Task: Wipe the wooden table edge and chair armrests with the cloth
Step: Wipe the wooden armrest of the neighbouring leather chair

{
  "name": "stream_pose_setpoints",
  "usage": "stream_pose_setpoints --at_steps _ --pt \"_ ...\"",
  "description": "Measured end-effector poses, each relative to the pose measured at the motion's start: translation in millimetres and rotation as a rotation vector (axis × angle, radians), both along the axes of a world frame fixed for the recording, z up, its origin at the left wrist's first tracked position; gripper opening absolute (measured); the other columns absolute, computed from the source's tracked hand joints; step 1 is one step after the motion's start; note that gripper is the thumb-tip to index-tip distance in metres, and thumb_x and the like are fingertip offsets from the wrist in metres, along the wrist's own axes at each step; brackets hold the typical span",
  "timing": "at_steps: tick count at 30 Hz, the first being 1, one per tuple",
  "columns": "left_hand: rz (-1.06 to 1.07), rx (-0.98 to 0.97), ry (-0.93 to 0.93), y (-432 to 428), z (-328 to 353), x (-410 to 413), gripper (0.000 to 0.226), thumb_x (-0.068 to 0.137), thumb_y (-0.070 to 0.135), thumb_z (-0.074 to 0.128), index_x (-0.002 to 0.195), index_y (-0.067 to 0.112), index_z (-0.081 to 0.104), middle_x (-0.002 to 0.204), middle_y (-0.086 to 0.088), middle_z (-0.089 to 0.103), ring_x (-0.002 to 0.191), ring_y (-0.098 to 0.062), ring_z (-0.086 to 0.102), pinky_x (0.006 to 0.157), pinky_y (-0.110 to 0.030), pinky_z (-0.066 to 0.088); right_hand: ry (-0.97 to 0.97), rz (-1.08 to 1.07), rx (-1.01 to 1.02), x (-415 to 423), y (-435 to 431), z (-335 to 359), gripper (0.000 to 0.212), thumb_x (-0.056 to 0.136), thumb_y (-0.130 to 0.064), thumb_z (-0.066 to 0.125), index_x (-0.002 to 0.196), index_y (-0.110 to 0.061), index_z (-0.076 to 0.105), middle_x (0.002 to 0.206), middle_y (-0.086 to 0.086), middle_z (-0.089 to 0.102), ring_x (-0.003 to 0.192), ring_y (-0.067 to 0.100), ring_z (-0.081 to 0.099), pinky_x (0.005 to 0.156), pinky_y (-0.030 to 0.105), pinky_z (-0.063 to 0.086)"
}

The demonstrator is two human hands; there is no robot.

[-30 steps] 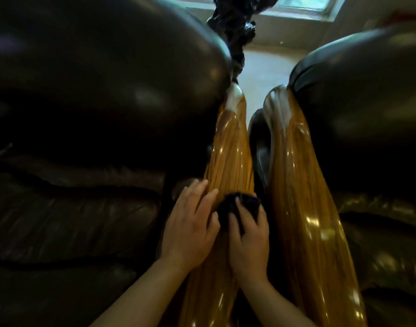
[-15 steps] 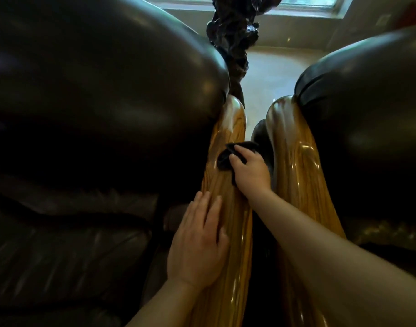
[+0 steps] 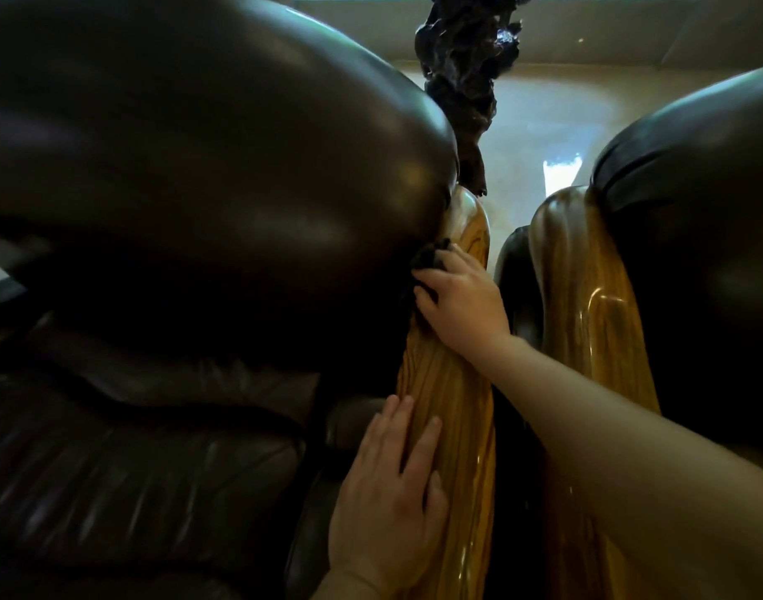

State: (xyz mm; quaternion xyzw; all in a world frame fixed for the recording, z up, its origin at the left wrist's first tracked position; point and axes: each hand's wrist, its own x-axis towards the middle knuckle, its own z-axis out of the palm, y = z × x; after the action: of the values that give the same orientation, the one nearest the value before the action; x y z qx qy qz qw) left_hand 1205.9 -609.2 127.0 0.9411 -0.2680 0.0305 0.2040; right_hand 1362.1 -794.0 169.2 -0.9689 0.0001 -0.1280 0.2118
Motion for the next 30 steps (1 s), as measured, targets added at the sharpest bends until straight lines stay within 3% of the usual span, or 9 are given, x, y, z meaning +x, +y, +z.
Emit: stream_pose_setpoints --at_steps 5,8,13,19,26,30 --pt "0.021 -0.005 0.018 -0.5 5.4 -2.2 0.054 0.094 0.035 0.043 0.147 0.027 0.037 0.159 -0.003 0.028 0.150 -0.014 0.013 0.115 -0.043 0.029 0.030 0.092 -0.109 -30.4 6.9 -1.8 0.033 0.097 -0.028 0.051 0.124 -0.024 0.067 0.140 0.004 0.056 0.142 0.032 0.036 0.117 0.049 0.025" --pt "0.031 -0.025 0.020 -0.6 5.7 -2.7 0.051 0.094 0.034 0.041 0.144 0.025 0.041 0.157 -0.005 0.032 0.148 -0.016 0.018 0.116 -0.041 0.027 0.006 0.132 -0.115 -54.5 6.3 -4.3 0.031 0.095 -0.027 0.052 0.121 -0.023 0.069 0.134 0.004 0.060 0.138 0.029 0.042 0.115 0.048 0.030" --pt "0.067 -0.087 0.036 -0.8 5.7 -3.4 0.047 0.095 0.036 0.039 0.140 0.023 0.041 0.156 -0.003 0.031 0.147 -0.014 0.020 0.114 -0.036 0.030 -0.060 0.171 -0.078 -103.4 13.4 -8.3 0.025 0.094 -0.025 0.055 0.113 -0.022 0.071 0.128 0.001 0.062 0.135 0.026 0.046 0.112 0.047 0.037" --pt "0.146 -0.232 0.096 5.8 9.2 -4.6 0.044 0.094 0.035 0.040 0.137 0.023 0.040 0.152 -0.004 0.034 0.141 -0.018 0.033 0.109 -0.037 0.039 -0.048 0.114 -0.099 -148.6 34.6 -10.2 0.029 0.095 -0.023 0.053 0.119 -0.019 0.068 0.133 0.005 0.060 0.139 0.028 0.040 0.112 0.048 0.036" --pt "0.122 -0.002 0.160 91.6 18.4 -54.8 0.064 0.094 0.051 0.030 0.151 0.030 0.009 0.162 0.001 0.013 0.147 -0.008 -0.001 0.118 -0.031 0.002 0.078 0.185 -0.339 -211.5 83.0 -7.6 0.032 0.087 -0.018 0.067 0.118 -0.017 0.068 0.140 0.012 0.056 0.140 0.032 0.040 0.115 0.050 0.032" --pt "0.160 0.095 0.273 136.4 25.5 -91.3 0.072 0.093 0.049 0.041 0.151 0.032 0.002 0.163 -0.002 0.008 0.149 -0.015 0.001 0.117 -0.034 -0.004 0.231 0.280 -0.450 -234.0 99.6 9.8 0.042 0.082 -0.024 0.072 0.123 -0.024 0.063 0.140 0.010 0.054 0.130 0.033 0.049 0.104 0.049 0.045"
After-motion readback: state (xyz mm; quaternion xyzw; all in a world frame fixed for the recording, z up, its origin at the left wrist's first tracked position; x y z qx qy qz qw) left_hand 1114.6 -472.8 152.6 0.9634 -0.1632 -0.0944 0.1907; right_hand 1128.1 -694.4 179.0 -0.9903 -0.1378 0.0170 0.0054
